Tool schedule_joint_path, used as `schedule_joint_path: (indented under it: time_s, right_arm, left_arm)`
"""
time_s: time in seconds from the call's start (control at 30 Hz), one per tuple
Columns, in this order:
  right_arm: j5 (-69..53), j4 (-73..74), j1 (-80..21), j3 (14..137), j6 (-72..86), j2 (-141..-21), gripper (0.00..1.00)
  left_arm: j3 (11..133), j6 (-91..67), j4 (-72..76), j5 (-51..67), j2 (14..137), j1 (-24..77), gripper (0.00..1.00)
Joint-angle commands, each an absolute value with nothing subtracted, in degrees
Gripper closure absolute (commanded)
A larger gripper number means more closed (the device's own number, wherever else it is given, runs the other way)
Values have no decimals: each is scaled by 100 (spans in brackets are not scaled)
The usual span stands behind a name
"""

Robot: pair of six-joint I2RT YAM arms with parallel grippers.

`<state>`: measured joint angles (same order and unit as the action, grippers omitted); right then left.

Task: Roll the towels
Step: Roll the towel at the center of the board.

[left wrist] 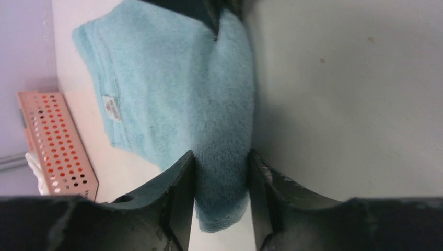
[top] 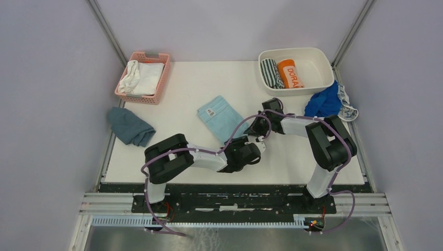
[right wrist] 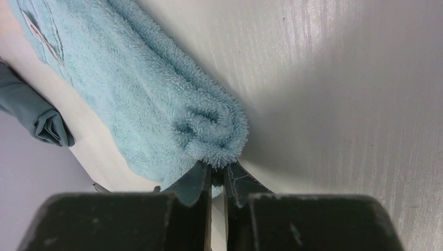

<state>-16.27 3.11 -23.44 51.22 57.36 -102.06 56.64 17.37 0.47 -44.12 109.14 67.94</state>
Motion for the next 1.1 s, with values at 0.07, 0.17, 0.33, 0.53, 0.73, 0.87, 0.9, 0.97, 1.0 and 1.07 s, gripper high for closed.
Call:
schedule_joint_path:
  time_s: [0.07, 0.17, 0.33, 0.53, 0.73, 0.87, 0.9, 0.97, 1.0, 1.07]
  right_arm:
    - [-1617, 548, -2245, 5170, 5577, -9909, 89]
    - [-1659, 593, -2232, 5243, 5399, -9803, 87]
    - [-1740, 632, -2195, 5348, 5006, -9489, 72]
    - [-1788, 277, -2035, 5046, 4808, -8940, 54]
    - [-2031, -403, -2021, 4612, 5065, -8932, 44]
    - [-1911, -1361, -2021, 4021, 5578, -9003, 37]
    - [-1914, -1668, -2021, 3932, 5691, -9067, 37]
    - [-1968, -2094, -2019, 3839, 5881, -9261, 37]
    - [-2021, -2334, -2014, 3789, 6017, -9358, 37]
    - [-2051, -2818, -1997, 3695, 6262, -9508, 37]
  left_arm:
    - [5671, 1517, -237, -4129, 11097, 6728, 79]
    - [5685, 1293, -314, -3824, 10858, 6704, 94]
    - [5794, 329, -630, -2266, 10190, 6247, 97]
    - [5785, -1108, -676, 402, 9648, 5001, 97]
    - [5717, -2199, -163, 2423, 9917, 4137, 97]
    - [5686, -2904, 168, 3121, 10211, 3760, 97]
    - [5612, -3147, 393, 3320, 10266, 3682, 97]
    - [5447, -3560, 804, 3625, 10380, 3543, 97]
    - [5402, -3711, 924, 3727, 10445, 3500, 97]
    - [5288, -3959, 1220, 3941, 10566, 3421, 97]
